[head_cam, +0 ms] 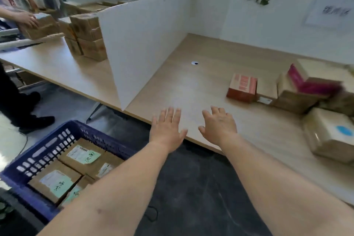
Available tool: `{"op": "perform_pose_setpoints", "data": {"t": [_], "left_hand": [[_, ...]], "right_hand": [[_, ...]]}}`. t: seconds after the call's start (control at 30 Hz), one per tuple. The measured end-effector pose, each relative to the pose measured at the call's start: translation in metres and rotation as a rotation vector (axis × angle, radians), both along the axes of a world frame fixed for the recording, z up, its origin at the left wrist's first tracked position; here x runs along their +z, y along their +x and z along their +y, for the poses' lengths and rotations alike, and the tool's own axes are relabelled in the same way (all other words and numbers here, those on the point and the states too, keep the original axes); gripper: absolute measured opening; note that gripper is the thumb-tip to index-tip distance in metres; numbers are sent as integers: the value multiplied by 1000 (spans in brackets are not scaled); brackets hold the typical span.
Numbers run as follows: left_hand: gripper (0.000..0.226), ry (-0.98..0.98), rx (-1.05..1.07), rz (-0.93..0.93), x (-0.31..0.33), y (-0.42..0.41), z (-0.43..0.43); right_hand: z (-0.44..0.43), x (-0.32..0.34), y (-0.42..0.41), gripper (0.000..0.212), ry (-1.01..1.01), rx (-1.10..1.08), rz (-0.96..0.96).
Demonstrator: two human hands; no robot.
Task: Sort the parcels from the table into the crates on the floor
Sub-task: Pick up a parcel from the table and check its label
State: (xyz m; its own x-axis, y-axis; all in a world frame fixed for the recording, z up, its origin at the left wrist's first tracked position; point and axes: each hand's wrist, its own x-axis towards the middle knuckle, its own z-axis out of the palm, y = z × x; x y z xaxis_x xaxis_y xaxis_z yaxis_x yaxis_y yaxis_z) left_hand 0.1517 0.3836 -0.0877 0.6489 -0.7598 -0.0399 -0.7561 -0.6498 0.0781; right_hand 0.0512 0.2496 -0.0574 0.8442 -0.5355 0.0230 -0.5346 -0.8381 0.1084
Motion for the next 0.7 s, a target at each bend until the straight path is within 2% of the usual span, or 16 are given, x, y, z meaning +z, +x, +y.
{"op": "perform_pose_setpoints", "data": {"t": [0.57,0.7], "left_hand": [[70,32,-293,-6,-12,-190,-223],[69,36,-383,5,-13,-221,-259]], "right_hand": [[-198,-6,-230,49,-14,-332,-64],[-228,-11,-275,43,3,-455,-104]]}}
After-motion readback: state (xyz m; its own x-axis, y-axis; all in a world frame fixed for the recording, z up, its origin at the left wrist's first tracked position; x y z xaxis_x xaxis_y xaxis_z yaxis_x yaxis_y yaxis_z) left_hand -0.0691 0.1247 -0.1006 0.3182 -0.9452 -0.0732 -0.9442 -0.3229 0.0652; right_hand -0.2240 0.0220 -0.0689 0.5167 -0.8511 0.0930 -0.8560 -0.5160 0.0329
